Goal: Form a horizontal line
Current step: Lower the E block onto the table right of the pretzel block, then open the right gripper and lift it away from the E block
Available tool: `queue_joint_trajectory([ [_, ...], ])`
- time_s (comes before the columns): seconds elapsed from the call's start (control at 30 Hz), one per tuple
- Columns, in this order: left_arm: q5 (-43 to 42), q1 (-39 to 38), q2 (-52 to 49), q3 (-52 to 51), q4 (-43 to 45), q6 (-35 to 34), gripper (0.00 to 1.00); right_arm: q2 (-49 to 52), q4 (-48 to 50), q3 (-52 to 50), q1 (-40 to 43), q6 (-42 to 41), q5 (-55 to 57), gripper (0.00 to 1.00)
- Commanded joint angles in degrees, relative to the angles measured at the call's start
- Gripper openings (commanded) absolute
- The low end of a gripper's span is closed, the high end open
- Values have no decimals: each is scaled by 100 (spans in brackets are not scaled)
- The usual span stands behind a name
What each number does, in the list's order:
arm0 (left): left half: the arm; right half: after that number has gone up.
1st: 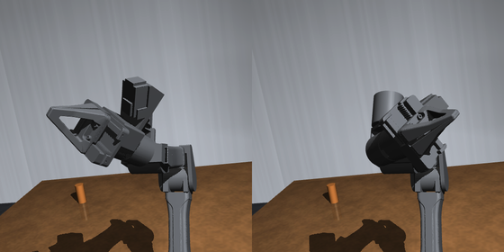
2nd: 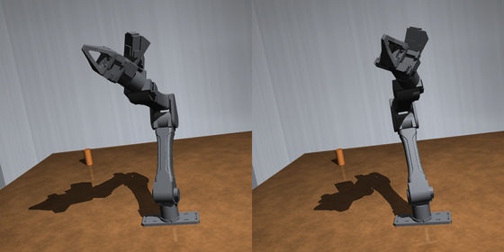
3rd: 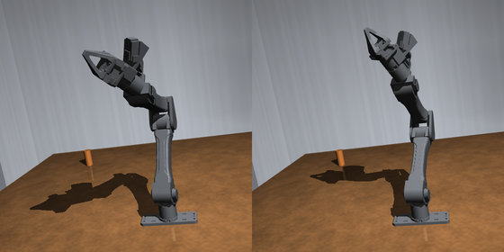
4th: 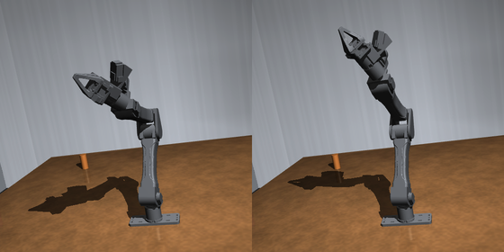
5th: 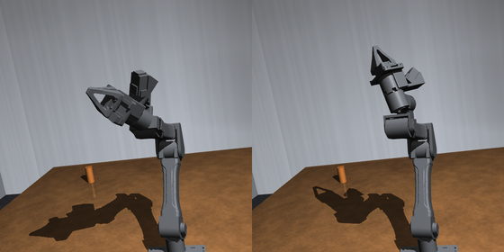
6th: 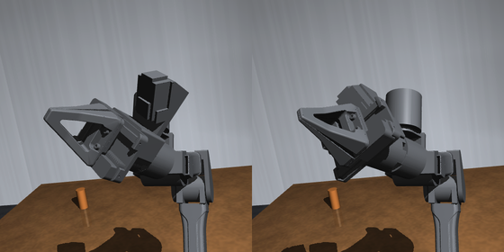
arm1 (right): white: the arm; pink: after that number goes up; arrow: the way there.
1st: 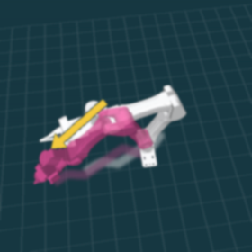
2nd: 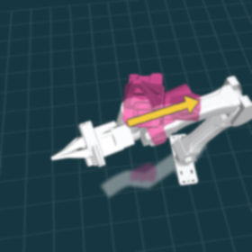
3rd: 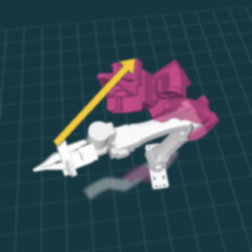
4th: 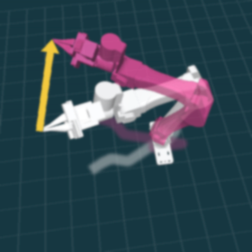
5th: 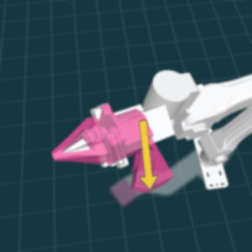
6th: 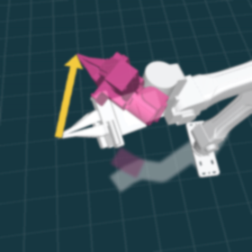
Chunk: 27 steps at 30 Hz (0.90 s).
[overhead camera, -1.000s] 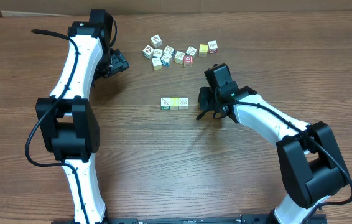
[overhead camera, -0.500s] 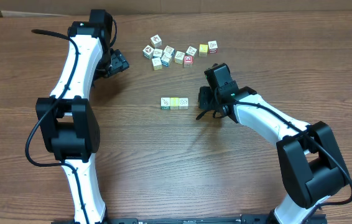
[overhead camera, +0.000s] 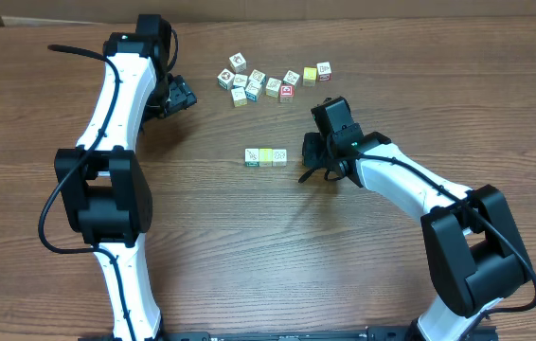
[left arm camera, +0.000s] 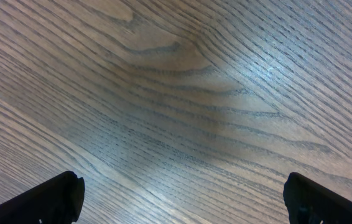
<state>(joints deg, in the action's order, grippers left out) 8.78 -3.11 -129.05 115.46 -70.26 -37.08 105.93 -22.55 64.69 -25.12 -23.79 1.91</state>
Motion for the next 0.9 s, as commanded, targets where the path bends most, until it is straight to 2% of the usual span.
queue_joint_trajectory([
  [0.0,24,-17,-59,105,4,48,100,-37,17,-63,0,-20,59,29],
  [0.73,24,-17,-59,105,4,48,100,-35,330,-245,0,-20,59,30],
  [0.87,24,-17,-59,105,4,48,100,-33,413,-304,0,-20,57,36],
])
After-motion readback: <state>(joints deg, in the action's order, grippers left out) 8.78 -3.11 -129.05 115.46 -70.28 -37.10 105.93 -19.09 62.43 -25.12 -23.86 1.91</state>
